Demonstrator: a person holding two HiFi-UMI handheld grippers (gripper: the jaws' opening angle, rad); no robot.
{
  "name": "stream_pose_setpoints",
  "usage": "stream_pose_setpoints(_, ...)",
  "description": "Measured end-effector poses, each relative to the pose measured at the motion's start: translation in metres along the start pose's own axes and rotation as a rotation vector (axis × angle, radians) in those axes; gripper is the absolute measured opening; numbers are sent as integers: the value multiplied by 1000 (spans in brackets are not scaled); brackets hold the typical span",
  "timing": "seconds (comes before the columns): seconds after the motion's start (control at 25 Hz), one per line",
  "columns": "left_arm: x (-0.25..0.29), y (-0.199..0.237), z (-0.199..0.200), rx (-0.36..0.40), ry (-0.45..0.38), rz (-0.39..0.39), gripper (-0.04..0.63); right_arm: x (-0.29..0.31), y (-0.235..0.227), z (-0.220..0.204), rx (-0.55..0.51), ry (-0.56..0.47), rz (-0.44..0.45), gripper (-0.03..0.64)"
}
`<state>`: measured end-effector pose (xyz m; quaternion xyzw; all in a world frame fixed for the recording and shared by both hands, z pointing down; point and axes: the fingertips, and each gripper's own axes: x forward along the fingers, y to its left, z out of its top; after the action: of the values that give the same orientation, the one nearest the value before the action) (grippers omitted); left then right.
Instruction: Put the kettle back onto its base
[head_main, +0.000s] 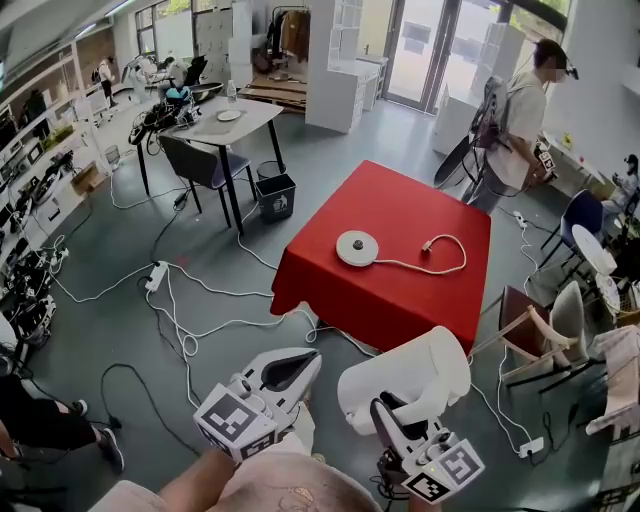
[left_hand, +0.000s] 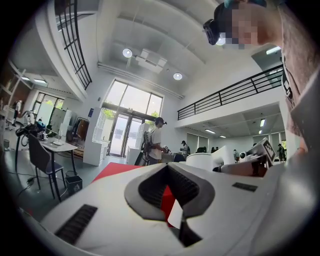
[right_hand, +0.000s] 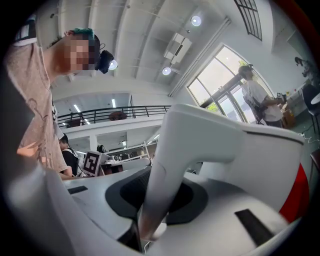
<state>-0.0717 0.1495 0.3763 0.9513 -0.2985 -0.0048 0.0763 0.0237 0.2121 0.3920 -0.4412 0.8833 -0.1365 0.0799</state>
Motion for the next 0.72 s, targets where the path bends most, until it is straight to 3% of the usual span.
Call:
stream_pose_setpoints(0.36,46,37,-3,41,16,-19,-9,33,-40,11,-2,9,5,110)
stream_pose_setpoints(0.56,83,54,1,-15,26,-47,-9,55,-71,19,21,-7,11,110)
stream_pose_setpoints(0.72,109,83,7,2,9,-50,-9,80,-92,24,17,-3,11,109)
